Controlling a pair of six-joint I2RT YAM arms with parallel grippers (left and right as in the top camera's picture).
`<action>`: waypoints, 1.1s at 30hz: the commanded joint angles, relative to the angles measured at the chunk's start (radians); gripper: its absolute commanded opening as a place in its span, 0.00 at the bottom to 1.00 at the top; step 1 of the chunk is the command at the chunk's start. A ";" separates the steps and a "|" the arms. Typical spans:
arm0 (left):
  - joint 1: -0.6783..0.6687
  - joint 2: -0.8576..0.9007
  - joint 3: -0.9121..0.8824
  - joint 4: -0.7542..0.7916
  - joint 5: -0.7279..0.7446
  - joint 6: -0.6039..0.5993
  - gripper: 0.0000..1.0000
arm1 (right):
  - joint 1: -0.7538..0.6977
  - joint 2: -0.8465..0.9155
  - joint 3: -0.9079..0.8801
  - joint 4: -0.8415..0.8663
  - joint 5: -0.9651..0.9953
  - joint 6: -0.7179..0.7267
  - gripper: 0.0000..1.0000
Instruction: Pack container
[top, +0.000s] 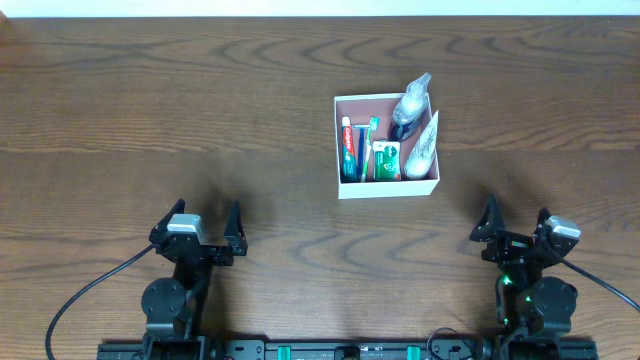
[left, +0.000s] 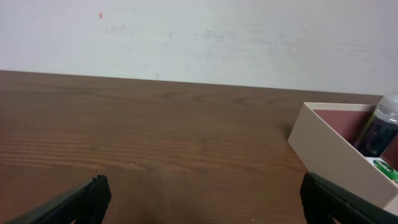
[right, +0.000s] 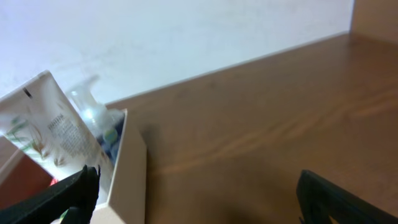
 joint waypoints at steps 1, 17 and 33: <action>0.006 -0.006 -0.014 -0.040 0.003 0.010 0.98 | -0.009 -0.009 -0.039 0.071 -0.008 -0.030 0.99; 0.006 -0.006 -0.014 -0.040 0.003 0.010 0.98 | -0.011 -0.009 -0.052 0.071 -0.039 -0.101 0.99; 0.006 -0.006 -0.014 -0.040 0.003 0.010 0.98 | -0.012 -0.009 -0.051 0.071 -0.041 -0.119 0.99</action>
